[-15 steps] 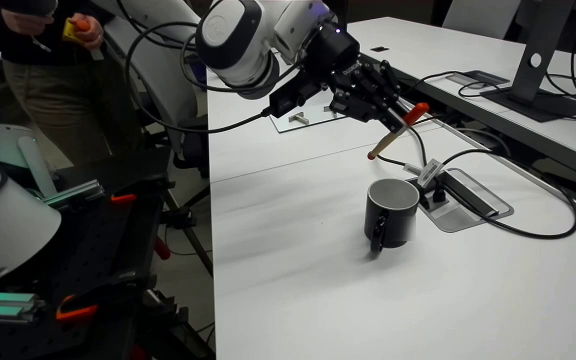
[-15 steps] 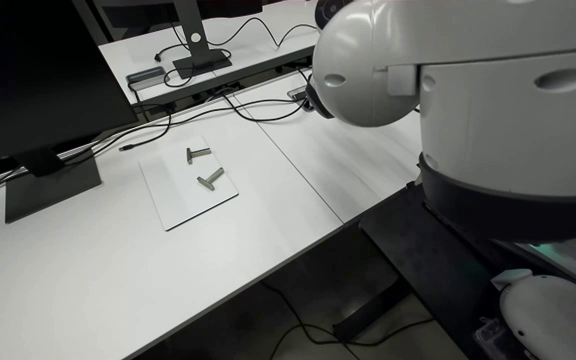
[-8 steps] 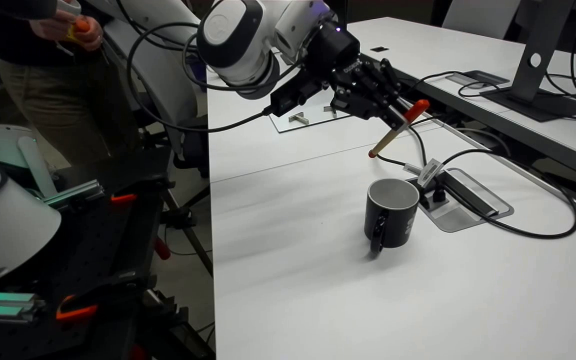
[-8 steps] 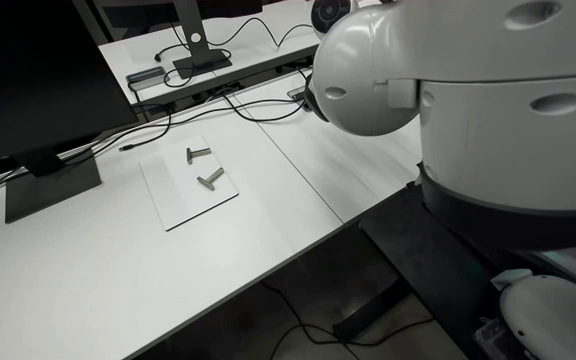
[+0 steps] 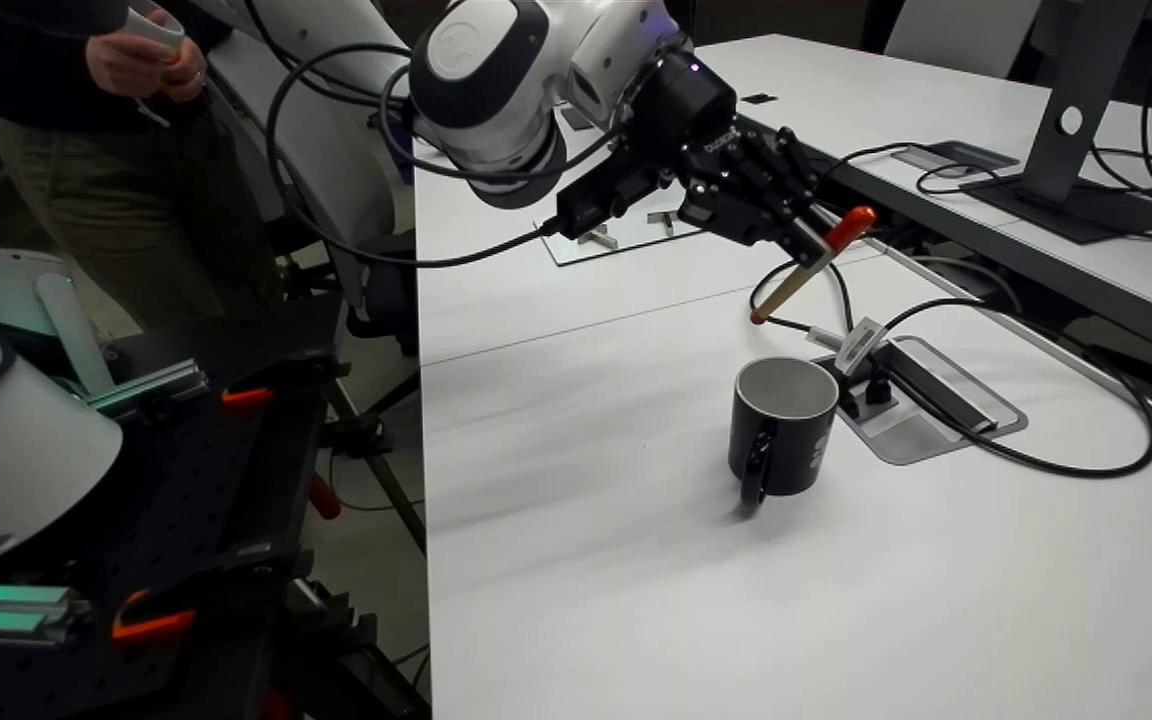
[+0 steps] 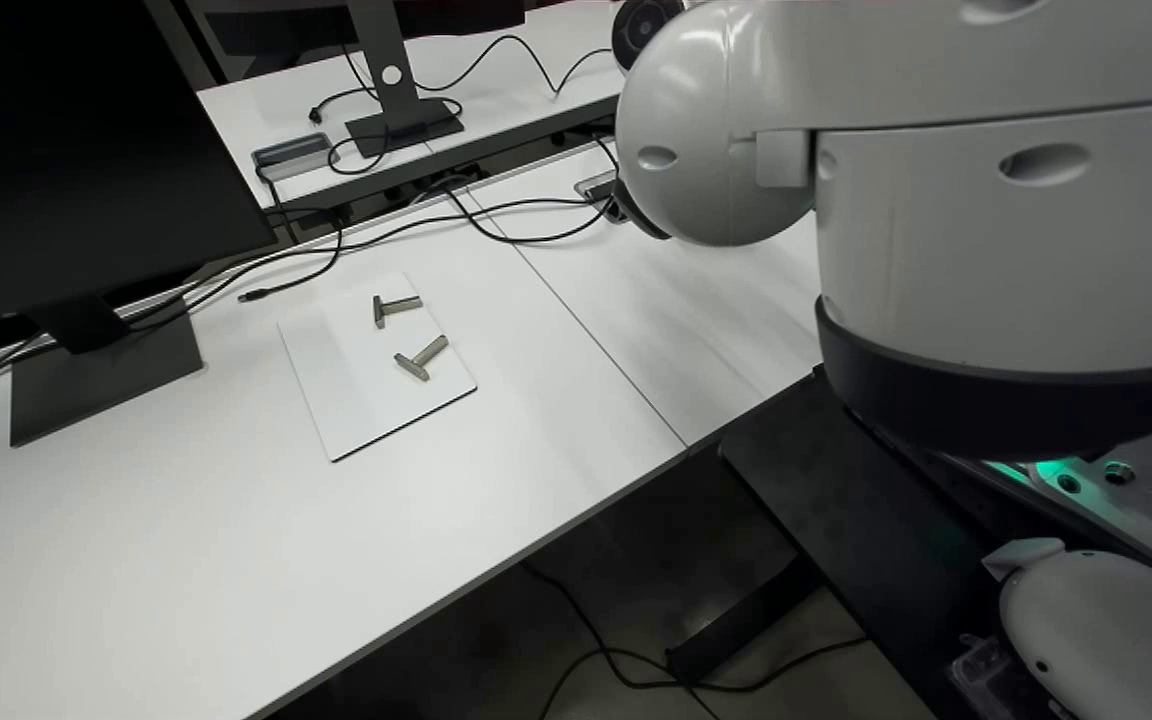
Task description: Put the marker in the mug
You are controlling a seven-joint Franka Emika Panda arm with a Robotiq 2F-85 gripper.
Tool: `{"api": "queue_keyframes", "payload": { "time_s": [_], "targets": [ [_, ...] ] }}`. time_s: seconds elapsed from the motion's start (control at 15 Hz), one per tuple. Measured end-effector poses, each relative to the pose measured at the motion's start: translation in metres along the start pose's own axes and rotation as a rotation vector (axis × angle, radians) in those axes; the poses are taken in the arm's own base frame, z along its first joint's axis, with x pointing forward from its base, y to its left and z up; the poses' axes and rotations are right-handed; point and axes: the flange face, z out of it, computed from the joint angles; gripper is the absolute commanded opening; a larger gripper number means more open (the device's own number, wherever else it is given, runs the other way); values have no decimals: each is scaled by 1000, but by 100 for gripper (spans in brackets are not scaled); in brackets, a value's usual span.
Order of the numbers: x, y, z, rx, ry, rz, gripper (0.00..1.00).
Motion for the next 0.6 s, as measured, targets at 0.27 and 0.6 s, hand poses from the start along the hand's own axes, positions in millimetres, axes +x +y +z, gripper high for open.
{"api": "queue_keyframes", "payload": {
  "time_s": [0.27,0.6],
  "targets": [
    [-1,-4,8,-14,5,18,7],
    [-7,0,20,-41,4,55,7]
  ]
}}
